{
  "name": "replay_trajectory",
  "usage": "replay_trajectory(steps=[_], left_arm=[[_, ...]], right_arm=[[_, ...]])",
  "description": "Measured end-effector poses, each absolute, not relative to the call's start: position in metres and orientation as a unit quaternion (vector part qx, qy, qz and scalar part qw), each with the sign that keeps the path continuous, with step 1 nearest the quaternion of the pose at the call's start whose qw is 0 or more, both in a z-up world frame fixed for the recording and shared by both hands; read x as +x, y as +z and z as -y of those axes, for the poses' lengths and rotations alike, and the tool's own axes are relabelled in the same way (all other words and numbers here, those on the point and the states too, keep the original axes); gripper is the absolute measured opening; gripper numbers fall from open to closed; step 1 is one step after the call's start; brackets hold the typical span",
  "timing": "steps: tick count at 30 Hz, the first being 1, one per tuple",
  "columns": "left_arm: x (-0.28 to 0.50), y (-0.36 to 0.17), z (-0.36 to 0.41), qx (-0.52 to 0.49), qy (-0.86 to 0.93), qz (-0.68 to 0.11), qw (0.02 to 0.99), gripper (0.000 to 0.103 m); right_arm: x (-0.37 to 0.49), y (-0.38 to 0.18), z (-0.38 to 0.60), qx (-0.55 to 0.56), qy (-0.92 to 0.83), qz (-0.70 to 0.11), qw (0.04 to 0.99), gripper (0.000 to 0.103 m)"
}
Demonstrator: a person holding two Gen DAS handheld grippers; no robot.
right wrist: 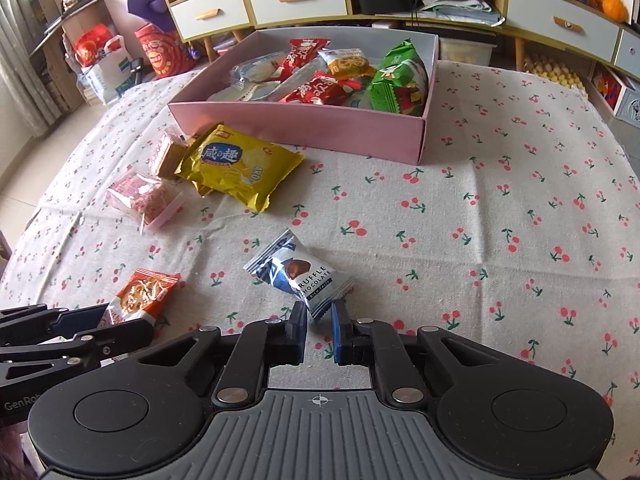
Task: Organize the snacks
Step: 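Lift the biscuit bag with the left gripper while the right regrips the truffle wrapper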
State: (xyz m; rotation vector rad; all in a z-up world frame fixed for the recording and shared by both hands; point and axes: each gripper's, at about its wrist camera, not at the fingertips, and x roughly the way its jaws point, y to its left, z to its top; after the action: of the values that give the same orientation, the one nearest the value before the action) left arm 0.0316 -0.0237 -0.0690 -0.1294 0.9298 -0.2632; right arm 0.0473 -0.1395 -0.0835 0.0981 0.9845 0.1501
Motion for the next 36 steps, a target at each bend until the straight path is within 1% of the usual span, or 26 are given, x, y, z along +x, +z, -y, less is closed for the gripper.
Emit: replay_trajectory(steps=[3,5,11,13,18,20,22,23,30,33,34,35,36], left_arm=[[0.033,-0.069,0.022,-0.068,-0.124,-0.449,0.883,0.036],[0.033,-0.068,0.020,-0.071,-0.123,-0.449,0.882,0.036],[0.035,-0.065,0.016,-0.079,-0.118,-0.448,0.883,0.036],[0.036,-0.064,0.015,-0.081,-0.116,-0.446,0.884,0.036],[0.035,-0.063,0.013,-0.082,-0.112,-0.445,0.884,0.036],[0.035,-0.064,0.014,-0.080,-0.113,-0.448,0.883,0.036],[0.035,-0.065,0.015,-0.079,-0.113,-0.450,0.883,0.036],[0.034,-0.065,0.014,-0.078,-0.112,-0.450,0.882,0.036],[0.037,-0.066,0.012,-0.072,-0.107,-0.452,0.883,0.036],[0.039,-0.066,0.007,-0.077,-0.102,-0.453,0.882,0.036],[0.039,-0.065,0.005,-0.078,-0.101,-0.453,0.882,0.036],[0.039,-0.065,0.003,-0.079,-0.100,-0.453,0.882,0.036],[0.040,-0.064,0.002,-0.080,-0.099,-0.453,0.882,0.036]], right_arm=[[0.046,-0.081,0.137,0.054,0.080,-0.471,0.877,0.009],[0.045,-0.079,0.137,0.062,0.086,-0.470,0.876,0.005],[0.043,-0.073,0.134,0.084,0.109,-0.469,0.873,0.003],[0.041,-0.072,0.130,0.076,0.120,-0.467,0.873,0.003],[0.039,-0.074,0.117,0.010,0.125,-0.454,0.882,0.019],[0.039,-0.077,0.114,-0.015,0.122,-0.450,0.884,0.043],[0.041,-0.080,0.112,-0.036,0.119,-0.447,0.886,0.056],[0.043,-0.082,0.110,-0.046,0.119,-0.446,0.886,0.058],[0.060,-0.091,0.091,-0.101,0.133,-0.430,0.887,0.058],[0.064,-0.091,0.083,-0.110,0.134,-0.426,0.888,0.052],[0.065,-0.090,0.081,-0.108,0.138,-0.426,0.887,0.042],[0.066,-0.090,0.080,-0.104,0.145,-0.428,0.886,0.029],[0.066,-0.089,0.078,-0.102,0.147,-0.431,0.885,0.027]])
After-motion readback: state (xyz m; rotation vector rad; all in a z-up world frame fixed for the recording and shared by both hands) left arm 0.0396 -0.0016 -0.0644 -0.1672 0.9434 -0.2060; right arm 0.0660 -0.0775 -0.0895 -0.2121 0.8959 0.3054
